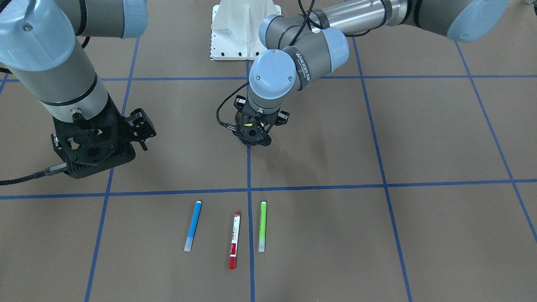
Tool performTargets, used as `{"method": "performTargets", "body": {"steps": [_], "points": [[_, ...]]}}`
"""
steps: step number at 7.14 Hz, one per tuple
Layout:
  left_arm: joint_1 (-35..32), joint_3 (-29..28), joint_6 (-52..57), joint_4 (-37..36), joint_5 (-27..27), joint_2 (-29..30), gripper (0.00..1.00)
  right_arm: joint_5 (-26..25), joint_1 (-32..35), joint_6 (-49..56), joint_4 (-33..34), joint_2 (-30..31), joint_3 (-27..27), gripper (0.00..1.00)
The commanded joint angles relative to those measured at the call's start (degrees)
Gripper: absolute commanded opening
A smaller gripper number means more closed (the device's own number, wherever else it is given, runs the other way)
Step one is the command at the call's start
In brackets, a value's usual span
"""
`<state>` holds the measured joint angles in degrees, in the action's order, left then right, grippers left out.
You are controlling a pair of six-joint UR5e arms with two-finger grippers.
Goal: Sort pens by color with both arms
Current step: 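Adjust the left gripper around the yellow highlighter and close on it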
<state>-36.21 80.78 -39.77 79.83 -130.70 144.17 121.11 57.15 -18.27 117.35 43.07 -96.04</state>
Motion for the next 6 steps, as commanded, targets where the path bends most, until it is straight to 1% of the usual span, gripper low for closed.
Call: {"method": "performTargets", "body": {"steps": [1,2,3,5,6], "points": [[0.0,0.08,0.04,0.15,0.19,-0.12,0.53,0.0,-0.02,-0.01,-0.01,-0.09,0.06,1.0],[0.0,0.08,0.04,0.41,0.27,-0.03,0.53,0.0,-0.1,-0.1,-0.01,-0.09,0.06,1.0],[-0.09,0.08,0.04,0.41,0.27,-0.12,0.51,0.0,-0.11,-0.01,-0.01,-0.09,0.06,1.0],[-0.17,0.08,-0.13,1.11,0.27,-0.12,0.51,0.0,-0.11,-0.01,-0.01,0.0,0.06,1.0],[-0.26,0.08,-2.4,2.77,0.36,-0.12,0.51,0.0,-0.11,-0.1,-0.01,0.0,0.06,1.0]]}}
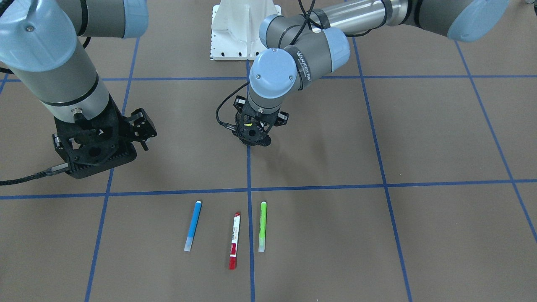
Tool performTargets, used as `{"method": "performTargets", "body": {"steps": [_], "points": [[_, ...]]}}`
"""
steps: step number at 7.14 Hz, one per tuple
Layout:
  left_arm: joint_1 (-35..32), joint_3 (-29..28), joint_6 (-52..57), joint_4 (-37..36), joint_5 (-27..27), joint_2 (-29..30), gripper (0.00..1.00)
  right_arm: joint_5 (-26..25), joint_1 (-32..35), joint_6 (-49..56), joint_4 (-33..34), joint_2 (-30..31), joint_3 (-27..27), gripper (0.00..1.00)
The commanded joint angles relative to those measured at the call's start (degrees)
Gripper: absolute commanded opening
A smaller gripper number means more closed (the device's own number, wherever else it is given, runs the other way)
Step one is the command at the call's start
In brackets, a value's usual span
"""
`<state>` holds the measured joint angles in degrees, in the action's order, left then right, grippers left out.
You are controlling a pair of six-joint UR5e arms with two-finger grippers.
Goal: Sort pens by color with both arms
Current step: 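Adjust the left gripper around the yellow highlighter and close on it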
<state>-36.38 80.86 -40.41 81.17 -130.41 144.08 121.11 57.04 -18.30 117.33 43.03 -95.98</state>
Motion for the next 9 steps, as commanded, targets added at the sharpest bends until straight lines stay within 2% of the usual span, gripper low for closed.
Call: {"method": "performTargets", "body": {"steps": [1,3,7,9], "points": [[-0.09,0.0,-2.74,2.41,0.07,-0.2,0.51,0.0,0.0,0.02,0.0,0.04,0.0,1.0],[-0.09,-0.09,-3.1,2.59,2.68,-0.38,0.51,0.0,-0.09,0.02,-0.09,0.04,0.0,1.0],[-0.09,-0.18,-3.19,2.59,2.7,-0.38,0.5,0.0,-0.18,-0.07,-0.09,0.04,0.0,1.0],[-0.01,-0.18,-3.28,2.68,2.7,-0.38,0.45,-0.09,-0.18,0.02,-0.09,0.04,0.0,1.0]]}}
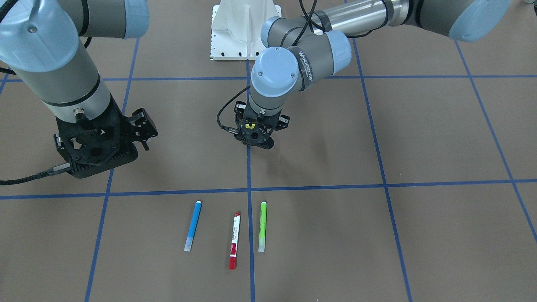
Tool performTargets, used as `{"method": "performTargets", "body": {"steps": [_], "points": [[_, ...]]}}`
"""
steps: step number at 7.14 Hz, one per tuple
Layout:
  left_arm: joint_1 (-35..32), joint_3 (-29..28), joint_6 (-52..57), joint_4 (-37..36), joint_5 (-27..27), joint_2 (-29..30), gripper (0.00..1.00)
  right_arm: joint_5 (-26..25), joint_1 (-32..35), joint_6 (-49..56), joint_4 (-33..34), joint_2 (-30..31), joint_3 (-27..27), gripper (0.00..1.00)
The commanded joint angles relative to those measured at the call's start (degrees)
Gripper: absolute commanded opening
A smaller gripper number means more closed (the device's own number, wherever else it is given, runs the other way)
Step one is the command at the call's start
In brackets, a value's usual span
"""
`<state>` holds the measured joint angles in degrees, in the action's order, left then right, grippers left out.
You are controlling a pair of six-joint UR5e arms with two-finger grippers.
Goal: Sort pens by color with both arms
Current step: 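Adjust the left gripper around the yellow highlighter and close on it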
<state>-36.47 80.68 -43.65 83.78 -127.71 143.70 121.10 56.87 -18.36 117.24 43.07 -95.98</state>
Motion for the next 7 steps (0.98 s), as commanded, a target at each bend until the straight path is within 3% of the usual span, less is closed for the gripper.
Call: {"method": "performTargets", "body": {"steps": [1,7], "points": [[0.08,0.09,-0.12,0.07,0.0,0.09,0.41,0.02,0.0,0.07,0.0,0.0,0.0,1.0],[0.17,0.44,-1.09,0.07,-0.09,0.09,0.41,0.02,0.0,0.07,0.0,0.0,0.0,1.0]]}}
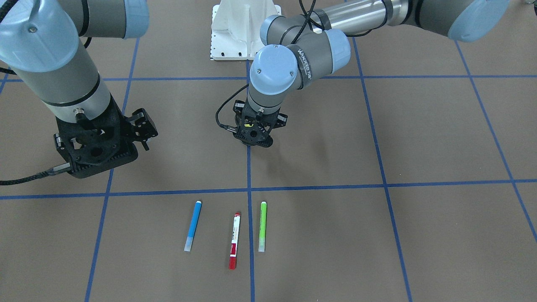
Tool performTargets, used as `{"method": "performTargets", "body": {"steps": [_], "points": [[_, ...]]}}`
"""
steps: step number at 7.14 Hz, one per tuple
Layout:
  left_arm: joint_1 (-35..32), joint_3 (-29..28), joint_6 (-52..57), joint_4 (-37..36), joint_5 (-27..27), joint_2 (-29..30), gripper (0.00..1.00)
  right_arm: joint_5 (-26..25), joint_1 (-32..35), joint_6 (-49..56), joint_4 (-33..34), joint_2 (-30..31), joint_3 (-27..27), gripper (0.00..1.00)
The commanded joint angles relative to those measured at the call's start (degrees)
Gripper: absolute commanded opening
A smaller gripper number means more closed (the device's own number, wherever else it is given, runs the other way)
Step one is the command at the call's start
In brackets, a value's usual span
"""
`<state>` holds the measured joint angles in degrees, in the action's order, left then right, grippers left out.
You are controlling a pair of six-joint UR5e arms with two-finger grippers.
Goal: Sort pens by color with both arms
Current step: 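Adjust the left gripper around the yellow highlighter and close on it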
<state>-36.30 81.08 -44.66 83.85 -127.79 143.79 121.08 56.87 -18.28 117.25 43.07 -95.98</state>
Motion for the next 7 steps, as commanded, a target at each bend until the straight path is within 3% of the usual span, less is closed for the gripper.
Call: {"method": "performTargets", "body": {"steps": [1,7], "points": [[0.0,-0.04,0.01,0.0,0.0,0.0,0.43,0.04,0.0,0.0,0.0,0.0,0.0,1.0],[0.09,-0.22,0.27,0.09,0.09,-0.18,0.42,-0.05,0.0,-0.09,0.0,0.0,0.0,1.0]]}}
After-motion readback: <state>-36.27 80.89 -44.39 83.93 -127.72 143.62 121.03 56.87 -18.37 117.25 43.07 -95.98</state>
